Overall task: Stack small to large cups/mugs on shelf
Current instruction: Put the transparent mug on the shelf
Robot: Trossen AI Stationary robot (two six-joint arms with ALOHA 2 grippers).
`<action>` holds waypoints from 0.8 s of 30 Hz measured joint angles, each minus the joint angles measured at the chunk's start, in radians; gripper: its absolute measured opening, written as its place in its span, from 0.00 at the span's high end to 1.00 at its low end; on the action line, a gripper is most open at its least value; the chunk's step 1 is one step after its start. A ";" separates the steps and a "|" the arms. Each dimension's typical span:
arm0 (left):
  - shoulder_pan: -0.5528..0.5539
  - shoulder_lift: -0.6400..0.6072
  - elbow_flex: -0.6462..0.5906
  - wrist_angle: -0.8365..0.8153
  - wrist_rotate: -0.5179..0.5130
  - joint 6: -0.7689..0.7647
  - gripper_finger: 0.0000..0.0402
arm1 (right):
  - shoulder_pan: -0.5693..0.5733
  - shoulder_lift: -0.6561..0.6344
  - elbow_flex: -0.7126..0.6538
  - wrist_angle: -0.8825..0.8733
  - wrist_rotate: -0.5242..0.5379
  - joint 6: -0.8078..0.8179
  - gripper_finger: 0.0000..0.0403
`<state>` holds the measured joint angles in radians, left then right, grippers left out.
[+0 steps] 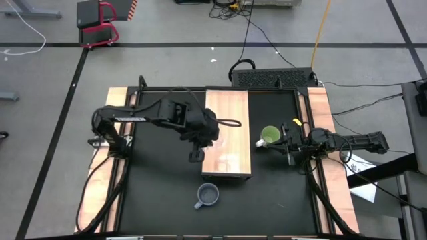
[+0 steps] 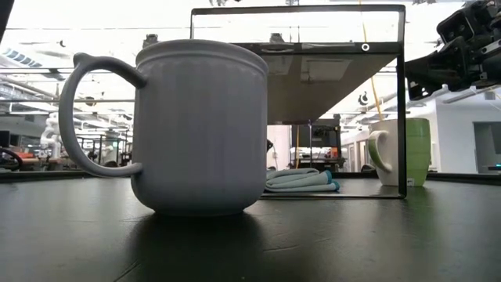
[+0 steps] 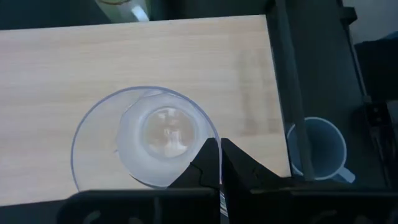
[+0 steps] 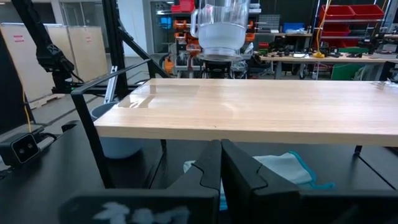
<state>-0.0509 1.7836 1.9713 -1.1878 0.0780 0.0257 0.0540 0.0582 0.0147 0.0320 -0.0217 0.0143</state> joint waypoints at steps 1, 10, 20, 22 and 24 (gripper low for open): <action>-0.006 0.013 0.019 -0.011 0.000 -0.001 1.00 | 0.000 0.001 0.000 0.000 0.000 0.000 1.00; -0.043 0.104 0.096 -0.070 0.005 -0.011 1.00 | 0.000 0.009 0.000 0.000 0.000 0.003 1.00; -0.052 0.128 0.097 -0.076 0.003 -0.044 1.00 | 0.000 0.011 0.000 0.001 0.000 0.001 1.00; -0.055 0.129 0.097 -0.087 0.005 -0.048 1.00 | 0.000 0.011 0.000 0.001 0.000 0.000 1.00; -0.060 0.129 0.097 -0.097 0.010 -0.048 1.00 | 0.000 0.011 0.000 0.001 0.000 0.001 1.00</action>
<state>-0.1106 1.9121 2.0686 -1.2846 0.0884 -0.0219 0.0542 0.0689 0.0145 0.0326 -0.0219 0.0149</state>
